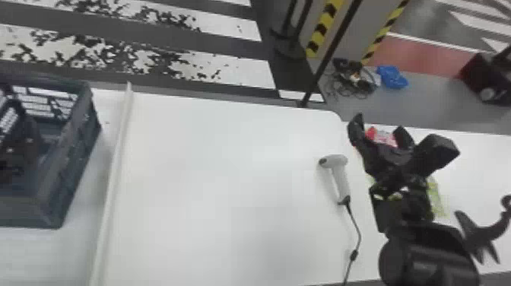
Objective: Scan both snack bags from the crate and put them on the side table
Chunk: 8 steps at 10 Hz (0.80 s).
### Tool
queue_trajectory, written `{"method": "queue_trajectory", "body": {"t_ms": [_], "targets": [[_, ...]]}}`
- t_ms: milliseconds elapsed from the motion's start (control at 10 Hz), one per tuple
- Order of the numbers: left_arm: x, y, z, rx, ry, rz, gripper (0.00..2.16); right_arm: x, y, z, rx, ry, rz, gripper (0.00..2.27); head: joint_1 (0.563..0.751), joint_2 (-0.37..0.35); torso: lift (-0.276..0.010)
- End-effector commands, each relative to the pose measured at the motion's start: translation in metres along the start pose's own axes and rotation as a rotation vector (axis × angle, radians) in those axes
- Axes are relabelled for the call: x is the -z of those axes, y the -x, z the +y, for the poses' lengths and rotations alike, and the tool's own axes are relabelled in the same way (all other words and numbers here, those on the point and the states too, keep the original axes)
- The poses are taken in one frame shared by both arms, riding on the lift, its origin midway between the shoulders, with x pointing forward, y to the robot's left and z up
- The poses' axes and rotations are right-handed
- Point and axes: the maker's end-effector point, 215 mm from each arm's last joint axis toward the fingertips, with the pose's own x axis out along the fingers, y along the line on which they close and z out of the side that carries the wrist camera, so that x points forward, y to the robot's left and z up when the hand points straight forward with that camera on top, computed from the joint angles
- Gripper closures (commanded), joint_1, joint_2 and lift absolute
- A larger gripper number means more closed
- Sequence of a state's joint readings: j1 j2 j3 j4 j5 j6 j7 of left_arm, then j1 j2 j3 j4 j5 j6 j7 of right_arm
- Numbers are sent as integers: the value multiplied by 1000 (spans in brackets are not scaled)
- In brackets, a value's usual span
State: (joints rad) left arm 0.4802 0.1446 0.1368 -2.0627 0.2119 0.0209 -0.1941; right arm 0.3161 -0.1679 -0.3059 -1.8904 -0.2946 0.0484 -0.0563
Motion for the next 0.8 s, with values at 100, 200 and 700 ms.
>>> {"method": "queue_trajectory", "body": {"t_ms": [100,200,700], "targets": [[8,-2,-19,5,4,30,87,14,40,93,-107,18,-37,19,695,-168,-87],[13,-2,-30,14,3,37,87,20,54,114,-132,19,-40,19,695,-131,-87],[9,9,-55,36,11,7,87,50,95,151,-181,12,25,19,695,-74,-87]]}}
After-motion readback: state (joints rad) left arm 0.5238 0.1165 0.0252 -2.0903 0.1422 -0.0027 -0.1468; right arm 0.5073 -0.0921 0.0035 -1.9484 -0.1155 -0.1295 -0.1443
